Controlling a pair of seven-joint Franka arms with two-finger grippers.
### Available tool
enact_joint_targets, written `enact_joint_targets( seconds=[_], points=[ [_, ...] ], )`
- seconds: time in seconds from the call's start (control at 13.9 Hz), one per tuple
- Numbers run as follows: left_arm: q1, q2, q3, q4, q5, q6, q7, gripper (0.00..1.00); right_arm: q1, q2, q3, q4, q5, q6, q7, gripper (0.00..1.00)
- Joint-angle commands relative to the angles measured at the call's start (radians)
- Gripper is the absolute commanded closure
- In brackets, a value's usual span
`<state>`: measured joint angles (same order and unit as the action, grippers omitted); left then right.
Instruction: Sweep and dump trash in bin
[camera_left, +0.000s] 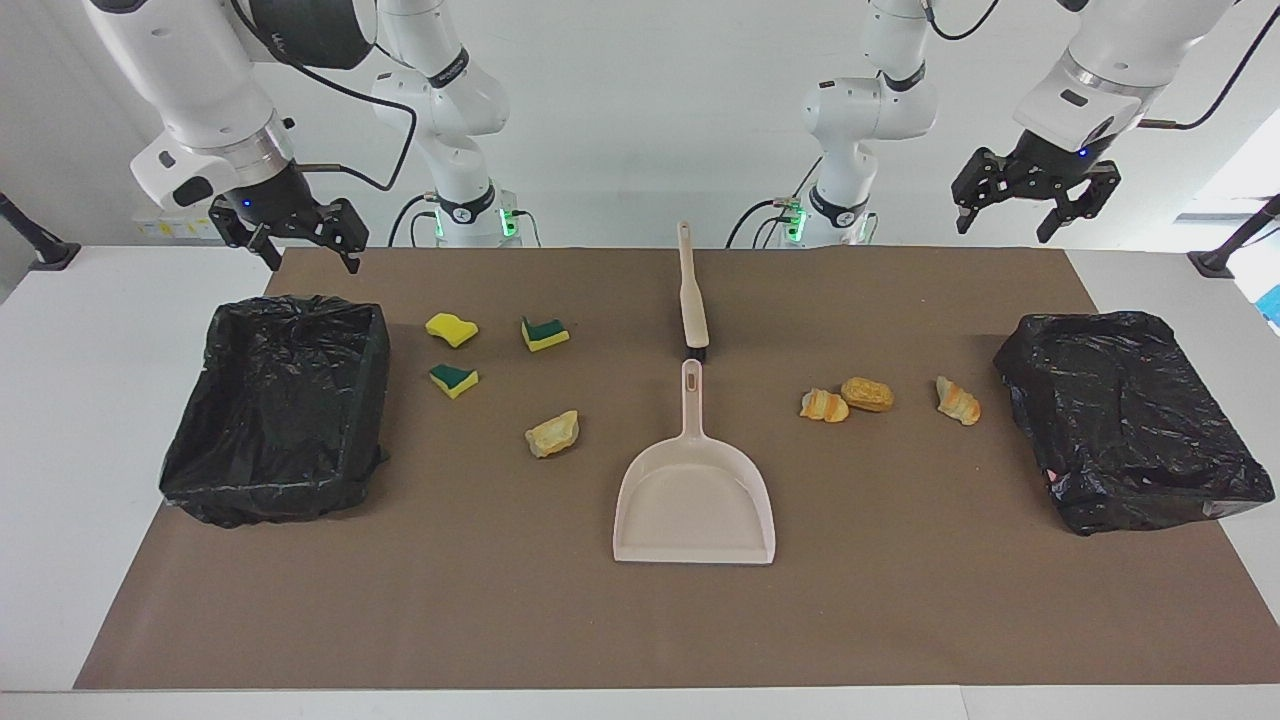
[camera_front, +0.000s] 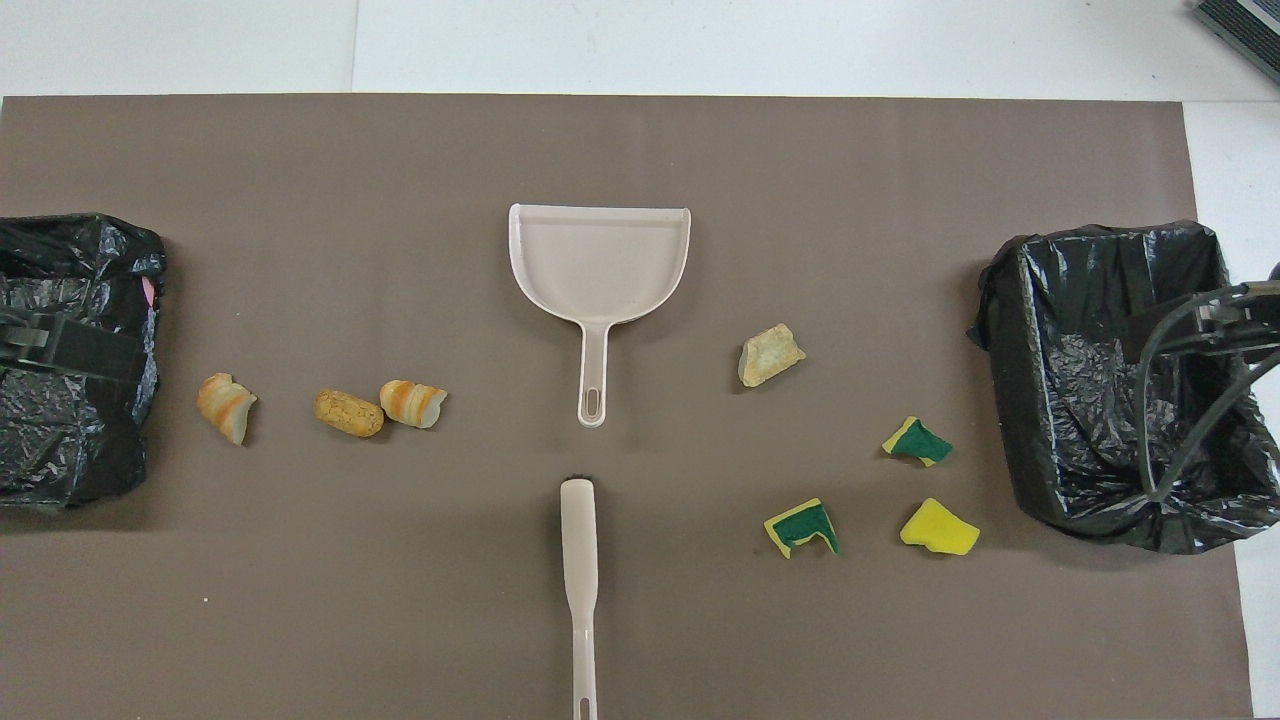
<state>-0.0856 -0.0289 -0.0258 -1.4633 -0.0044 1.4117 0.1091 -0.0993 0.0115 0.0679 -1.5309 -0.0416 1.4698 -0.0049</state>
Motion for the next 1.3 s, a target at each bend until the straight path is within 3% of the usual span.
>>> enact_joint_targets(
  seconds=[0.0,0.65,0.79,0.94,1.23],
  points=[
    [0.006,-0.038,0.0,-0.046,-0.011,-0.004,0.014,0.0,-0.004,-0.074,-0.005,-0.101,0.023,0.046,0.012,0.0],
    [-0.008,-0.042,0.0,-0.048,-0.011,-0.008,-0.006,0.0,-0.002,-0.074,-0.002,-0.104,0.028,0.06,0.028,0.0],
    [-0.008,-0.068,-0.006,-0.087,-0.011,-0.001,-0.012,0.0,0.007,-0.068,0.003,-0.095,0.028,0.06,0.017,0.0],
    [-0.022,-0.133,-0.023,-0.2,-0.013,0.033,-0.045,0.0,0.009,-0.067,0.004,-0.095,0.026,0.061,0.016,0.0],
    [-0.156,-0.333,-0.028,-0.536,-0.013,0.191,-0.198,0.0,0.006,-0.067,0.004,-0.095,0.026,0.06,0.017,0.0]
  ],
)
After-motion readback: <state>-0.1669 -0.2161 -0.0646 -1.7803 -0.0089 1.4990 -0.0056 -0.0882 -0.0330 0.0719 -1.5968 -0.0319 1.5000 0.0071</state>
